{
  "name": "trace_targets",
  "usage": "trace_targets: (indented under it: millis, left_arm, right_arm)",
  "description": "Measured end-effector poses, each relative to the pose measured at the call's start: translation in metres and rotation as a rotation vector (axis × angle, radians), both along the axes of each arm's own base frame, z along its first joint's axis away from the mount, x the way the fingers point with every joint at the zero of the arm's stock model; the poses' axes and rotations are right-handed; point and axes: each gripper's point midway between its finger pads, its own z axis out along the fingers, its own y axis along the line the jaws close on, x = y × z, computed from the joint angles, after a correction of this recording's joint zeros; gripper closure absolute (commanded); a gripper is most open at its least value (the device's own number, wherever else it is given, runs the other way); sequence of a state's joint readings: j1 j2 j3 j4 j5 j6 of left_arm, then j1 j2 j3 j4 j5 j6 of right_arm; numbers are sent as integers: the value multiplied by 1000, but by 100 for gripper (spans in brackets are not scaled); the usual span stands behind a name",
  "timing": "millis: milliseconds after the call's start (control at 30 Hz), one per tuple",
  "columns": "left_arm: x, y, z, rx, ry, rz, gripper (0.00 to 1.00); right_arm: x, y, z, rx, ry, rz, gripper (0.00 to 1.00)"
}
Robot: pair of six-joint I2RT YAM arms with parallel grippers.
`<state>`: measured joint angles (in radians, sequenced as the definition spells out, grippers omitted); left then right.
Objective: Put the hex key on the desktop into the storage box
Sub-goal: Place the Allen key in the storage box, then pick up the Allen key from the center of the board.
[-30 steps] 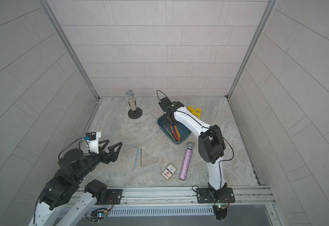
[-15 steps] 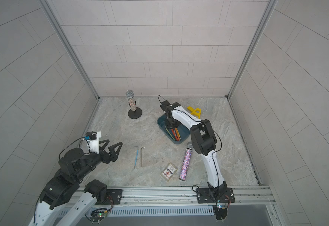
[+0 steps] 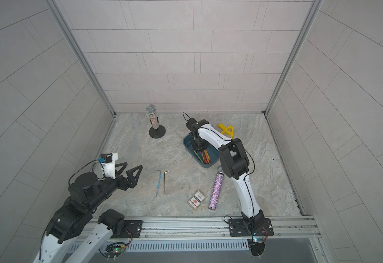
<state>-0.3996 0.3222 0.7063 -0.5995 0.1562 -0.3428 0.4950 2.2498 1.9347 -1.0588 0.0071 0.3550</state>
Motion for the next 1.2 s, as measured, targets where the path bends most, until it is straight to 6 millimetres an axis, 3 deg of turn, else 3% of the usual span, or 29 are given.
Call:
trace_targets:
  millis: [233, 367, 500, 633, 800, 933, 1000, 1200]
  left_arm:
    - [0, 0, 0, 0, 0, 1, 3]
    - [0, 1, 1, 0, -6, 7, 3]
    - [-1, 4, 3, -2, -17, 17, 3]
    - [-2, 6, 5, -3, -30, 28, 3]
    - [-4, 11, 9, -6, -50, 47, 3]
    - [-5, 15, 11, -8, -66, 66, 3]
    - [-6, 18, 13, -9, -74, 80, 3]
    - [-6, 23, 15, -9, -88, 104, 3]
  right_arm:
    - [-1, 1, 4, 1, -3, -9, 68]
    - [-7, 7, 26, 25, -49, -19, 69]
    - [-29, 39, 66, 83, -140, 7, 70]
    - [-59, 83, 86, 150, -189, 57, 70]
    - [-92, 123, 79, 177, -179, 105, 72]
    - [-109, 143, 73, 188, -169, 122, 73]
    - [-117, 152, 69, 193, -162, 123, 80]
    - [-143, 180, 48, 202, -129, 122, 78]
